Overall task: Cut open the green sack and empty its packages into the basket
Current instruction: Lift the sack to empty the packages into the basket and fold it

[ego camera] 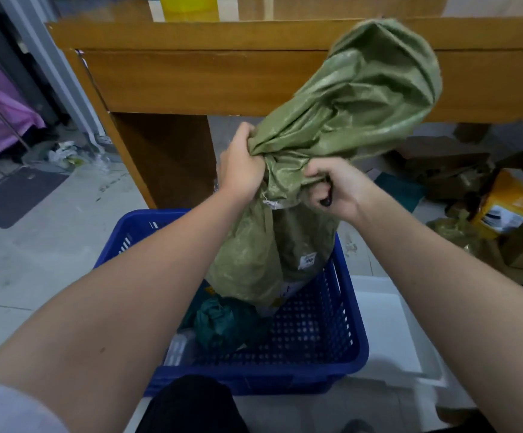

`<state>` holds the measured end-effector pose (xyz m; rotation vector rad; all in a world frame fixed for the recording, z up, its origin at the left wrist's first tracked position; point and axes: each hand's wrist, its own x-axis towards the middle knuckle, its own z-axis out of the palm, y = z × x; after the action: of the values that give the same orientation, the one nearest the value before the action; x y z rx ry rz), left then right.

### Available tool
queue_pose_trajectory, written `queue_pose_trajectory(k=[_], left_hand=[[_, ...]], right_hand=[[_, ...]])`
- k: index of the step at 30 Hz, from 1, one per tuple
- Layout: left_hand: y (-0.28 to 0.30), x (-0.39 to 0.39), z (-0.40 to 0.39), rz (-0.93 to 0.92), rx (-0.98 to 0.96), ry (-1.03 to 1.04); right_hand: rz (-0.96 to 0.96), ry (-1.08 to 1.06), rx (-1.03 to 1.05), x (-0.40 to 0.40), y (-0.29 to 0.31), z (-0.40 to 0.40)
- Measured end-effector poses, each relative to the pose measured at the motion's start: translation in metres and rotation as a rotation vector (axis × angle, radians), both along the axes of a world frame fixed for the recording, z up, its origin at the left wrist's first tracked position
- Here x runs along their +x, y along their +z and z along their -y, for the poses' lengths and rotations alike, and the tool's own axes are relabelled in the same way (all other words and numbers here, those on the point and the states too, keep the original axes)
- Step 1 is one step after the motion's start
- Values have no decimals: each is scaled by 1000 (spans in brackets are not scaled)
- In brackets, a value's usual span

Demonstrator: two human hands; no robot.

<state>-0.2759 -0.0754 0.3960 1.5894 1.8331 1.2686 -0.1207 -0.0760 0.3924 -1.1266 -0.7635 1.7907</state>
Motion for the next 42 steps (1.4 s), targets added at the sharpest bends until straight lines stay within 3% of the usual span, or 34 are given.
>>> queue_pose_trajectory(k=[2, 6, 13, 20, 23, 28, 32, 36, 39, 42], left_hand=[[-1, 2, 1, 36, -55, -132], [-7, 8, 8, 199, -216, -373], [-8, 3, 7, 251, -288, -415], [-19, 4, 11, 300, -250, -437], [-18, 3, 12, 300, -261, -443], [-13, 3, 17, 318, -235, -399], [23, -1, 28, 434, -151, -325], [18, -12, 24, 408, -318, -351], [22, -19, 19, 539, -360, -381], [25, -24, 20, 348, -370, -416]], right_hand=[[135, 49, -5, -5, -12, 3], [199, 66, -61, -8, -25, 7], [218, -120, -97, -12, -31, 1], [257, -102, -77, -15, -41, -1], [195, -49, -70, -18, -41, 1], [38, -135, -85, -26, -39, 4], [-218, -201, -25, -22, 20, 10], [-160, -242, -37, -26, 37, 6], [-328, -223, -124, -25, 40, 9], [-480, -200, -190, -18, 44, 13]])
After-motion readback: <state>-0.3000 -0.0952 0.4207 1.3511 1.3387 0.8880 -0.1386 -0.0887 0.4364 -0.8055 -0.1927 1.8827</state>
